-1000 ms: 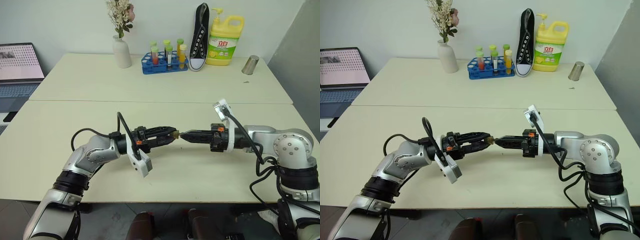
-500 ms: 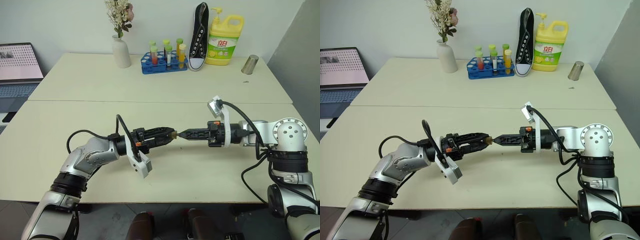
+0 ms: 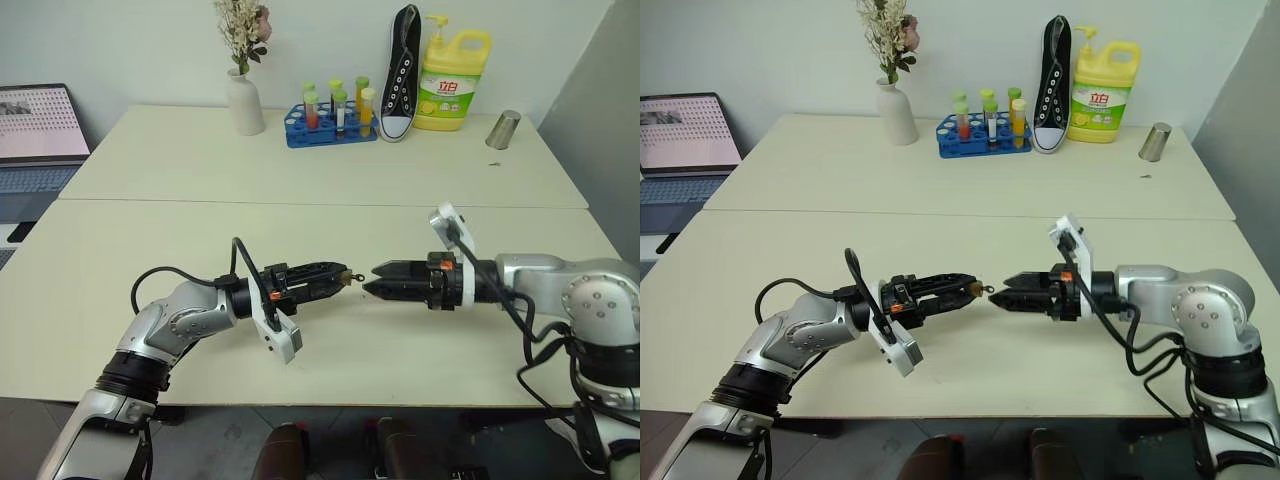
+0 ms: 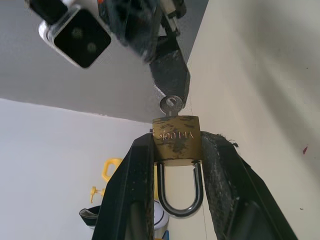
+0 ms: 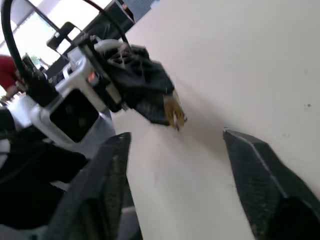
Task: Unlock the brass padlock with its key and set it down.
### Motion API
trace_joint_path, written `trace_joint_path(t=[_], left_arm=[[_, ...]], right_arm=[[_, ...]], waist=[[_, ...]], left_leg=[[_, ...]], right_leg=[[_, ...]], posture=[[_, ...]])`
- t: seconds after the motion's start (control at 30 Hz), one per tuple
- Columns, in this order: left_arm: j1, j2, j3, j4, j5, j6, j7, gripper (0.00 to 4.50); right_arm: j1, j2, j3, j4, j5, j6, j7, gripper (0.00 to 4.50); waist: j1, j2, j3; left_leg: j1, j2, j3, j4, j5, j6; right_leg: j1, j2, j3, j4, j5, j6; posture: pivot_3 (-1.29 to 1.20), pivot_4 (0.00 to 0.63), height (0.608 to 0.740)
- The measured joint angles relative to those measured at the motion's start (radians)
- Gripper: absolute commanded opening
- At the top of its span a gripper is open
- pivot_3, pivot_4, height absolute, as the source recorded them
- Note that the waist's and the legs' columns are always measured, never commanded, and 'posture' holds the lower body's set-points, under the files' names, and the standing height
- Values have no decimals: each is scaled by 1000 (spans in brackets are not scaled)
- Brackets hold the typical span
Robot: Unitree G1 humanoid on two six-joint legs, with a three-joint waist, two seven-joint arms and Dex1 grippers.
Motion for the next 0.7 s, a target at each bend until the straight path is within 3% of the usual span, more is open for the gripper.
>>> trace_joint_path(t=[0.03,0.33,0.57,0.7], left_arm=[[0,0,0,0,0,2,0,953],[-2,-2,-3,0,-9,8,0,953],[-1,-1,-4,0,-11,24,0,953],[-1,-1,-4,-1,-11,25,0,953]], right_arm=[[12,-3,13,-5,-31,-27,15,4490],[0,130,54,32,-117,-106,24,4500],[-20,161,88,71,-177,-125,43,4500],[-21,171,95,88,-202,-135,63,3319]], waist=[[-2,0,0],[-2,0,0],[-1,0,0],[-1,0,0]], left_leg=[[0,0,0,0,0,0],[1,0,1,0,0,0],[1,0,0,0,0,0],[1,0,0,0,0,0]], right_leg=[[0,0,0,0,-1,2],[0,1,1,1,1,-2],[0,0,0,0,1,-3],[0,0,0,1,2,-3]], posture=[[0,150,740],[0,150,740],[0,150,740],[0,150,740]])
